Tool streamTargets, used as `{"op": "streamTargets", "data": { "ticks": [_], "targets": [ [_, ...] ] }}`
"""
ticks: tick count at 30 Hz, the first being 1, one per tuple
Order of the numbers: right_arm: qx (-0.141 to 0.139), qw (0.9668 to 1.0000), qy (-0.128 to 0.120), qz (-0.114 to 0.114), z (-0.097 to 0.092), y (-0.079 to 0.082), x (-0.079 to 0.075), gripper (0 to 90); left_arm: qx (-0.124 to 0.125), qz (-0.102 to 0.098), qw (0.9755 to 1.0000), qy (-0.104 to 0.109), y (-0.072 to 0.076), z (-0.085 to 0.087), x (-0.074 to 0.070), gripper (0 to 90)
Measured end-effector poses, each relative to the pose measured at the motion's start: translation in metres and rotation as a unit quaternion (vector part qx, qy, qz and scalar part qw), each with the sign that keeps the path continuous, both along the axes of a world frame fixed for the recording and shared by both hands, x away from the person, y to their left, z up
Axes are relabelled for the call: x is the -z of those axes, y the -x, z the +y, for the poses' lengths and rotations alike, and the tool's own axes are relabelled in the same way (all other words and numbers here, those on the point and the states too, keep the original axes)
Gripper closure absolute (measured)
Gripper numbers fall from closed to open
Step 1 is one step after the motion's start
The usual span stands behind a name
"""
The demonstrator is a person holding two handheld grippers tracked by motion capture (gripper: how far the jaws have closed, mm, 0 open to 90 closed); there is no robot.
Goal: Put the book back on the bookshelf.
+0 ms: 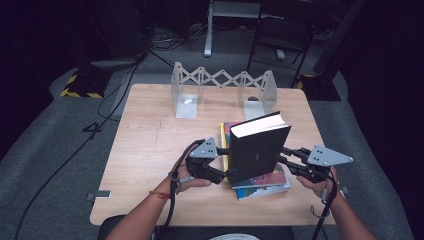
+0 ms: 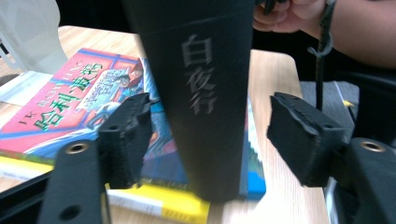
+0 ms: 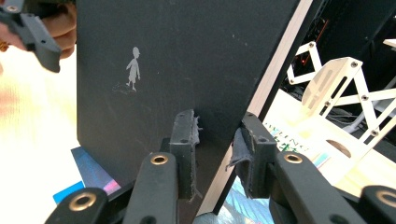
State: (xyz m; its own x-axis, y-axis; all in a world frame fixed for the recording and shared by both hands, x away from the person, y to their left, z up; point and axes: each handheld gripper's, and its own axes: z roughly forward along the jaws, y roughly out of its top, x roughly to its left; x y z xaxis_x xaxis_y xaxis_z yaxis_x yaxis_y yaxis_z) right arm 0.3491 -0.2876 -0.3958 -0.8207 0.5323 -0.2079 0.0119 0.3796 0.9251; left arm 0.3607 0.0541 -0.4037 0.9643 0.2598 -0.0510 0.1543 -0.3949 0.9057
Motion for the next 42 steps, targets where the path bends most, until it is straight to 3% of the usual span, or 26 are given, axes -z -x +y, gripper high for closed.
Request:
{"op": "streamTargets", "data": {
  "ticks": [2, 8, 10, 13, 15, 16, 23, 26, 27, 33, 38, 42],
  "targets": [
    [-0.001, 1.0, -0.001, 0.001, 0.0, 0.0, 0.0, 70.5, -0.007, -0.001, 1.0, -0.001, 0.002, -0.007, 0.001, 27.5],
    [0.002, 1.0, -0.001, 0.001, 0.0, 0.0, 0.0, 70.4, -0.033, 0.005, 0.9991, 0.026, -0.001, -0.021, 0.001, 27.3],
    [0.002, 1.0, -0.001, 0.001, 0.0, 0.0, 0.0, 70.4, -0.042, -0.005, 0.9987, 0.029, -0.001, -0.026, -0.001, 27.9],
    [0.004, 1.0, 0.002, 0.0, 0.0, 0.001, 0.0, 70.2, -0.058, -0.01, 0.9971, 0.049, -0.003, -0.03, -0.004, 33.5],
    [0.003, 1.0, 0.006, -0.001, 0.0, 0.001, 0.0, 70.2, -0.07, -0.015, 0.9962, 0.05, -0.004, -0.031, -0.004, 40.6],
    [0.0, 1.0, 0.009, -0.002, 0.0, 0.001, -0.001, 70.2, -0.068, -0.013, 0.9962, 0.052, -0.005, -0.031, -0.003, 44.3],
    [0.002, 0.9999, 0.014, -0.002, -0.002, 0.0, -0.001, 65.3, -0.058, -0.014, 0.9968, 0.054, -0.006, -0.03, -0.002, 47.0],
    [0.008, 0.9998, 0.017, -0.003, -0.007, -0.001, 0.001, 58.2, -0.046, -0.017, 0.9973, 0.054, -0.005, -0.03, -0.002, 48.0],
    [0.008, 0.9999, -0.001, 0.011, -0.012, -0.006, 0.003, 48.7, -0.037, -0.025, 0.9978, 0.048, -0.005, -0.03, -0.003, 49.0],
    [0.004, 0.9994, -0.006, 0.033, -0.011, -0.015, 0.004, 32.6, -0.032, -0.029, 0.9979, 0.048, -0.005, -0.032, -0.003, 49.8],
    [-0.02, 0.9982, -0.02, 0.052, -0.006, -0.022, 0.009, 33.0, -0.029, -0.034, 0.9979, 0.048, -0.007, -0.031, -0.003, 49.3],
    [-0.036, 0.9981, -0.011, 0.048, 0.003, -0.02, 0.01, 38.0, -0.034, -0.044, 0.9975, 0.043, -0.007, -0.034, -0.006, 47.8]
  ]
}}
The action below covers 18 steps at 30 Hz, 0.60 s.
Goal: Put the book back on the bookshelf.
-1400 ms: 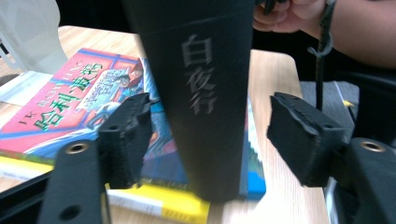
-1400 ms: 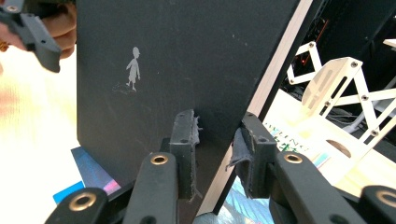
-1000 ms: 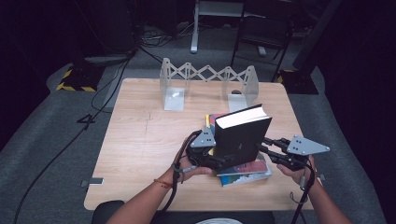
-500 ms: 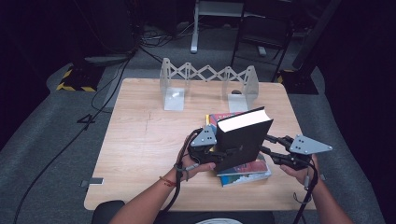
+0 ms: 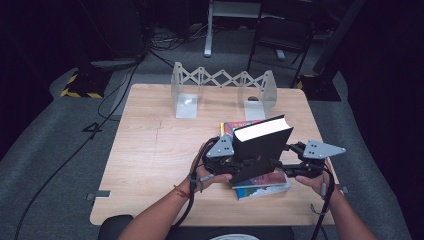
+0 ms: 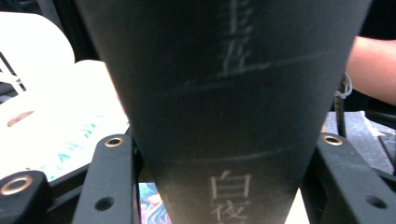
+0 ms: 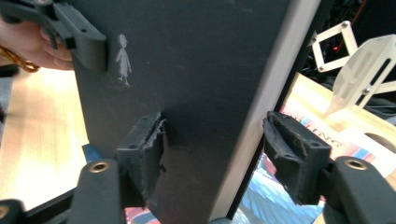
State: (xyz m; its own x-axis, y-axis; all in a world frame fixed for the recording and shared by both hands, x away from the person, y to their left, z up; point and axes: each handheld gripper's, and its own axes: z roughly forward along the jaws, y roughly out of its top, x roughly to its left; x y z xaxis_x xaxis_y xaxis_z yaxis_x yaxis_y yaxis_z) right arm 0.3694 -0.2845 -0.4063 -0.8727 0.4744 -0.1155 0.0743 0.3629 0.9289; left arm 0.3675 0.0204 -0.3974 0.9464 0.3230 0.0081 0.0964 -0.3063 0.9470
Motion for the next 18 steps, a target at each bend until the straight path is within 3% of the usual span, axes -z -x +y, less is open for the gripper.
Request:
{"op": "streamTargets", "data": {
  "ticks": [4, 9, 13, 18],
  "targets": [
    [0.006, 1.0, 0.003, 0.0, 0.002, 0.002, 0.0, 38.9, 0.004, -0.005, 0.9997, 0.022, -0.003, 0.0, -0.007, 46.9],
    [0.009, 1.0, 0.002, -0.001, 0.003, 0.002, 0.0, 38.7, -0.002, -0.016, 0.9998, 0.014, -0.004, -0.003, -0.014, 46.7],
    [0.012, 0.9999, -0.002, -0.001, 0.004, 0.002, 0.001, 38.6, -0.003, -0.017, 0.9996, 0.02, -0.006, -0.004, -0.02, 46.6],
    [0.016, 0.9999, 0.001, -0.002, 0.004, 0.003, 0.0, 38.5, 0.002, -0.028, 0.9996, 0.009, -0.007, -0.005, -0.026, 46.1]
  ]
}}
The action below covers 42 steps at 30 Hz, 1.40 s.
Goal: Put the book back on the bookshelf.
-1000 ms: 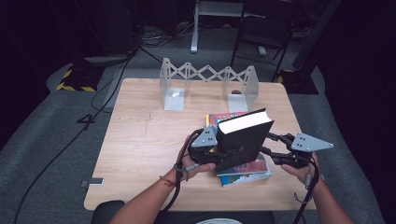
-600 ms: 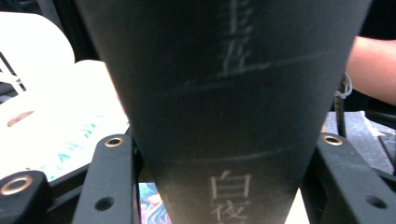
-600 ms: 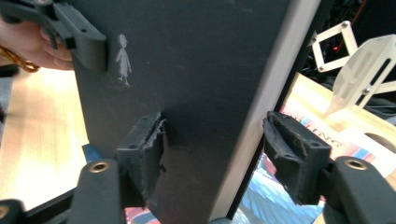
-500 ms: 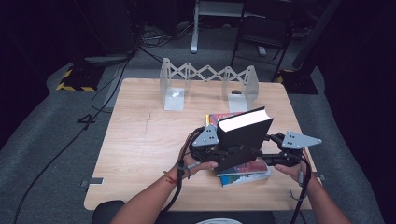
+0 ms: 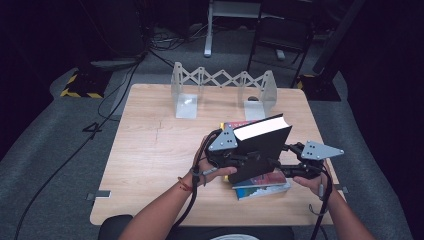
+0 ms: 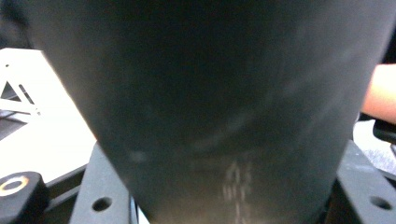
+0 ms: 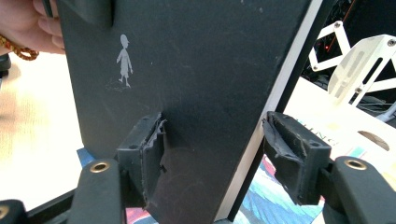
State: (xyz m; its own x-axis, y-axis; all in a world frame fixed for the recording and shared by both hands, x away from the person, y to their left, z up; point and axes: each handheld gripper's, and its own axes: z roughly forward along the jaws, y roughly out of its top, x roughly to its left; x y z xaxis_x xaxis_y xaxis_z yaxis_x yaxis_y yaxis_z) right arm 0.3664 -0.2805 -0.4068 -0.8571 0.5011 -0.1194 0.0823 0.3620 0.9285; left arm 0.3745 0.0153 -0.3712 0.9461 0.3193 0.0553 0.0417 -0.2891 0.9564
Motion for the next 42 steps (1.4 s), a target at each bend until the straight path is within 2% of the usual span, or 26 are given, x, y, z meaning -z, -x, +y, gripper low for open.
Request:
{"op": "streamTargets", "data": {
  "ticks": [2, 4, 5, 6, 11, 13, 22, 25, 30, 32, 35, 37, 40, 41, 42],
  "targets": [
    [-0.001, 1.0, 0.001, -0.001, 0.0, 0.0, 0.0, 38.6, 0.001, -0.001, 1.0, 0.003, -0.001, -0.001, -0.004, 46.0],
    [-0.001, 1.0, 0.001, 0.001, 0.0, 0.0, 0.0, 38.5, -0.004, -0.011, 0.9998, 0.019, -0.001, -0.001, -0.012, 44.9],
    [-0.001, 1.0, 0.001, 0.001, 0.0, 0.0, 0.0, 38.5, -0.004, -0.011, 0.9998, 0.019, -0.001, -0.001, -0.012, 44.9],
    [-0.001, 1.0, -0.003, 0.002, 0.0, 0.0, 0.0, 38.2, 0.0, -0.01, 0.9996, 0.027, -0.002, -0.001, -0.019, 45.2],
    [-0.001, 1.0, -0.004, 0.007, 0.0, 0.0, -0.001, 38.1, -0.002, -0.008, 0.9996, 0.026, -0.003, -0.002, -0.02, 44.9],
    [0.003, 1.0, -0.004, 0.007, 0.001, 0.0, -0.001, 37.8, -0.007, 0.001, 0.9994, 0.033, -0.005, -0.002, -0.021, 44.9],
    [0.002, 1.0, -0.002, 0.008, -0.001, 0.002, -0.001, 36.6, 0.008, 0.012, 0.9994, 0.03, -0.004, -0.002, -0.025, 49.2],
    [0.004, 0.9999, 0.005, 0.01, -0.01, 0.004, 0.0, 35.6, 0.003, 0.019, 0.9992, 0.035, 0.001, -0.002, -0.026, 50.8],
    [0.004, 0.9992, 0.014, 0.038, -0.036, 0.004, 0.002, 33.5, -0.012, 0.012, 0.9991, 0.039, 0.007, -0.003, -0.03, 52.0],
    [0.022, 0.9978, 0.038, 0.05, -0.046, 0.003, 0.006, 31.8, -0.018, 0.004, 0.9991, 0.038, 0.009, -0.002, -0.033, 52.3],
    [0.053, 0.9951, 0.051, 0.065, -0.062, 0.001, 0.018, 30.7, -0.024, 0.004, 0.9989, 0.039, 0.007, -0.001, -0.036, 52.4],
    [0.082, 0.9918, 0.069, 0.068, -0.071, -0.001, 0.027, 30.1, -0.026, 0.001, 0.999, 0.035, 0.006, -0.002, -0.038, 52.4],
    [0.126, 0.9833, 0.11, 0.071, -0.079, -0.009, 0.038, 29.6, -0.031, -0.007, 0.9991, 0.026, 0.005, -0.004, -0.042, 52.4],
    [0.126, 0.9833, 0.11, 0.071, -0.079, -0.009, 0.038, 29.6, -0.031, -0.007, 0.9991, 0.026, 0.005, -0.004, -0.042, 52.5],
    [0.14, 0.9808, 0.113, 0.076, -0.082, -0.012, 0.041, 29.6, -0.034, -0.01, 0.9991, 0.023, 0.005, -0.004, -0.043, 52.5]
  ]
}}
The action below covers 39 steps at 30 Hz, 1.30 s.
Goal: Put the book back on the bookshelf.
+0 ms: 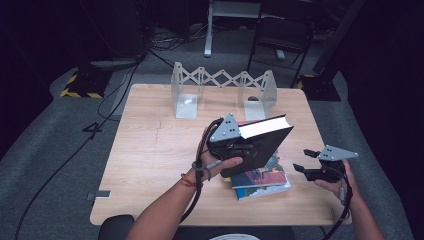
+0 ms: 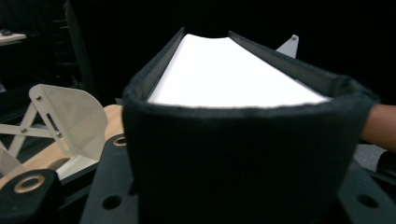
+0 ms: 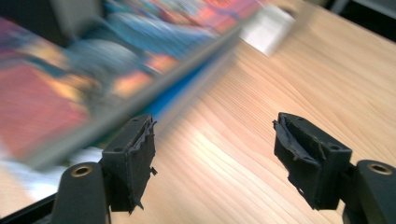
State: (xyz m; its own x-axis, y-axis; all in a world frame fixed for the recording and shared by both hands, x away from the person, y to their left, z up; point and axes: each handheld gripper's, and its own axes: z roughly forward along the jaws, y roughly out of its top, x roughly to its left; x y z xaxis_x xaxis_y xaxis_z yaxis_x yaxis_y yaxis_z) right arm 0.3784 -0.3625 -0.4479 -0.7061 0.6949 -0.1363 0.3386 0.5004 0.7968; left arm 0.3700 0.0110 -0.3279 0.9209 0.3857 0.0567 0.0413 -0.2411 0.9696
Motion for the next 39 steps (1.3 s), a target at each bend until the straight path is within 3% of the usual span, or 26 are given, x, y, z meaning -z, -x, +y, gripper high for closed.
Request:
{"op": "streamTargets", "data": {
  "ticks": [1, 6, 10, 14, 19, 27, 29, 30, 33, 34, 35, 36, 39],
  "targets": [
    [0.015, 0.9996, -0.019, 0.013, -0.006, -0.005, 0.004, 29.7, -0.001, -0.004, 1.0, -0.007, -0.002, -0.001, -0.003, 52.4],
    [0.028, 0.9992, -0.018, 0.022, -0.01, -0.009, 0.01, 29.6, -0.01, -0.002, 0.9998, -0.016, -0.009, 0.0, -0.009, 52.4],
    [0.034, 0.9984, -0.033, 0.031, -0.012, -0.012, 0.015, 29.0, -0.027, -0.008, 0.9993, -0.025, -0.016, 0.007, -0.018, 52.4],
    [0.042, 0.9977, -0.042, 0.033, -0.013, -0.016, 0.019, 27.2, -0.042, -0.01, 0.9989, -0.019, -0.021, 0.016, -0.023, 52.4],
    [0.057, 0.9966, -0.046, 0.036, -0.016, -0.019, 0.026, 26.5, -0.073, -0.013, 0.9971, -0.017, -0.032, 0.034, -0.029, 52.4],
    [0.052, 0.9968, -0.038, 0.047, -0.012, -0.022, 0.032, 26.5, -0.123, -0.003, 0.9923, -0.014, -0.053, 0.059, -0.027, 52.3],
    [0.052, 0.9969, -0.038, 0.047, -0.011, -0.022, 0.032, 26.6, -0.146, -0.001, 0.9891, -0.021, -0.061, 0.07, -0.026, 52.4],
    [0.052, 0.9969, -0.038, 0.047, -0.011, -0.022, 0.032, 26.6, -0.146, -0.001, 0.9891, -0.021, -0.061, 0.07, -0.026, 52.4],
    [0.054, 0.9967, -0.039, 0.046, -0.013, -0.022, 0.032, 26.6, -0.178, 0.005, 0.9839, -0.013, -0.072, 0.086, -0.026, 52.4],
    [0.054, 0.9966, -0.041, 0.046, -0.013, -0.022, 0.032, 26.7, -0.178, 0.005, 0.9839, -0.013, -0.072, 0.086, -0.026, 52.4],
    [0.055, 0.9965, -0.042, 0.047, -0.014, -0.022, 0.032, 26.7, -0.194, 0.008, 0.9808, -0.01, -0.078, 0.094, -0.025, 52.4],
    [0.057, 0.9964, -0.041, 0.047, -0.014, -0.022, 0.033, 26.8, -0.194, 0.008, 0.9808, -0.01, -0.078, 0.094, -0.025, 52.4],
    [0.056, 0.9964, -0.042, 0.049, -0.014, -0.023, 0.034, 27.0, -0.225, 0.003, 0.9741, -0.019, -0.089, 0.105, -0.026, 52.4]
  ]
}}
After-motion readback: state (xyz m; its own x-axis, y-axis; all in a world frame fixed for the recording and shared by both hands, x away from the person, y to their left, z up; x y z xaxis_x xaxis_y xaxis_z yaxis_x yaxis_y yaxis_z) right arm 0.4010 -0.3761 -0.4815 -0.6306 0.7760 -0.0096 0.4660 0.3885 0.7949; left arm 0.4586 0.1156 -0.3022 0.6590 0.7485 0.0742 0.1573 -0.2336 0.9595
